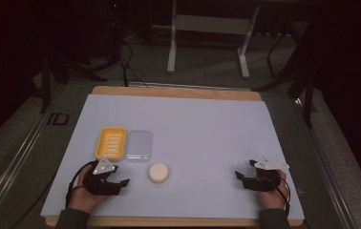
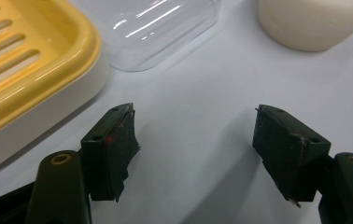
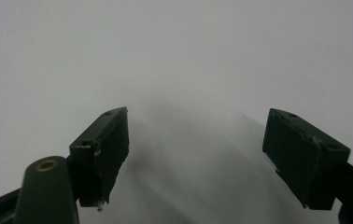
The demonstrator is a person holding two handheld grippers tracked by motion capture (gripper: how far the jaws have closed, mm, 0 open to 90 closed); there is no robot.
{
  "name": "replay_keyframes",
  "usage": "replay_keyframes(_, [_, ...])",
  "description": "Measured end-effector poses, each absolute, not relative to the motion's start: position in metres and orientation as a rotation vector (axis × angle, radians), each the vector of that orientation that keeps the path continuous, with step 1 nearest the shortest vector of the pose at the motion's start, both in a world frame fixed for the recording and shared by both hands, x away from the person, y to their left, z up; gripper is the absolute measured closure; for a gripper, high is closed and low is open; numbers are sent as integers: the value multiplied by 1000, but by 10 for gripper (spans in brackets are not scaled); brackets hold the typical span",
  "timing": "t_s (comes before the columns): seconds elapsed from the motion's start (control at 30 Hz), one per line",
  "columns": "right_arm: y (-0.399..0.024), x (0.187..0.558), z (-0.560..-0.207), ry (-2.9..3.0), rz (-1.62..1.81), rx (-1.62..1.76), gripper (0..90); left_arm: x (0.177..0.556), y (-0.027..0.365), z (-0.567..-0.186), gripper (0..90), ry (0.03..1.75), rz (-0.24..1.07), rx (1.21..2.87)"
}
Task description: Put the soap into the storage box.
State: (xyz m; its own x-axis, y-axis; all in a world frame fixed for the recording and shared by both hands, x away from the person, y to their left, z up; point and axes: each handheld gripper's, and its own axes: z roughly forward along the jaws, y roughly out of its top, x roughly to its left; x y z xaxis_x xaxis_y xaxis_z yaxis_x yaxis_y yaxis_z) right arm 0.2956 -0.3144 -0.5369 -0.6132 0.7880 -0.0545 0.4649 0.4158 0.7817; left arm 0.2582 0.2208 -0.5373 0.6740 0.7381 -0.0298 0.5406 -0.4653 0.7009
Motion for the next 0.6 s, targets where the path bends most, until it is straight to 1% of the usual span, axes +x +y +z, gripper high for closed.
replay_keyframes(0.27, [-312, 292, -537, 2257, 1048, 1008, 226, 259, 214, -537, 306, 953, 340, 2202])
replay_keyframes(0.4, [-313, 293, -538, 2258, 1052, 1034, 226, 258, 214, -537, 305, 959, 332, 2195])
replay_keyframes(0.6, [-313, 293, -537, 2247, 1048, 1044, 226, 259, 211, -532, 312, 925, 336, 2240])
